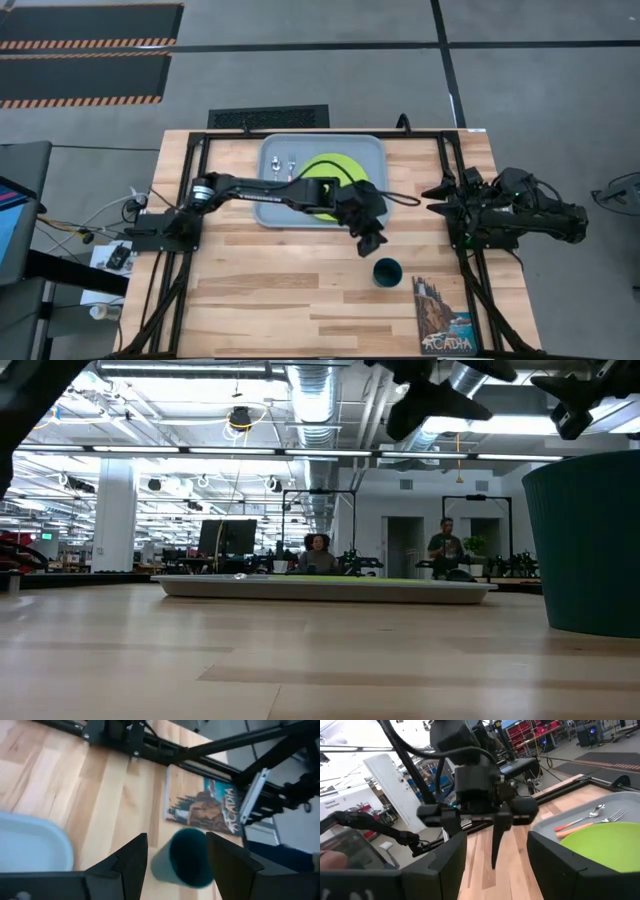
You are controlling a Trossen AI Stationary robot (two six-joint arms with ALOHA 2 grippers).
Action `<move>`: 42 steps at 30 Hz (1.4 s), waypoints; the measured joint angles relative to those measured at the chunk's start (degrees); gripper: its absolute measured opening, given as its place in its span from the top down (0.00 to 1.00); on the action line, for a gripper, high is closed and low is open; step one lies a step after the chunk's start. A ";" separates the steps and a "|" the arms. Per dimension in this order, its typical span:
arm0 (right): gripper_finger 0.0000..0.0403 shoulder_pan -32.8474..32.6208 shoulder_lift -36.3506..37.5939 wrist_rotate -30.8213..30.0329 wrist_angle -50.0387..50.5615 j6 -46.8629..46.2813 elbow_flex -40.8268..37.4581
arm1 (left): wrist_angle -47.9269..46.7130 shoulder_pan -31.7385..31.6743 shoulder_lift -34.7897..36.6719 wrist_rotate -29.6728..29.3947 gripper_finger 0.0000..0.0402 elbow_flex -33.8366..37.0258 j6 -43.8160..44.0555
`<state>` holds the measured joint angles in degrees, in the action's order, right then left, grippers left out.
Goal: Pick and place plate/cup/fork/spoon on tray
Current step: Put the green cup on the gray tray to the top of the green plate
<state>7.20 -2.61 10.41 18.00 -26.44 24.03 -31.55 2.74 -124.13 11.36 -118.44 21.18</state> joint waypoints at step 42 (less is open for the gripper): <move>0.42 0.00 -0.02 0.00 3.67 1.46 0.02 | 0.84 5.99 -5.92 -17.76 0.54 -0.27 -8.02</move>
<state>7.20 -2.63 10.41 21.67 -24.97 24.05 -30.71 8.73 -130.05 -6.40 -118.70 13.16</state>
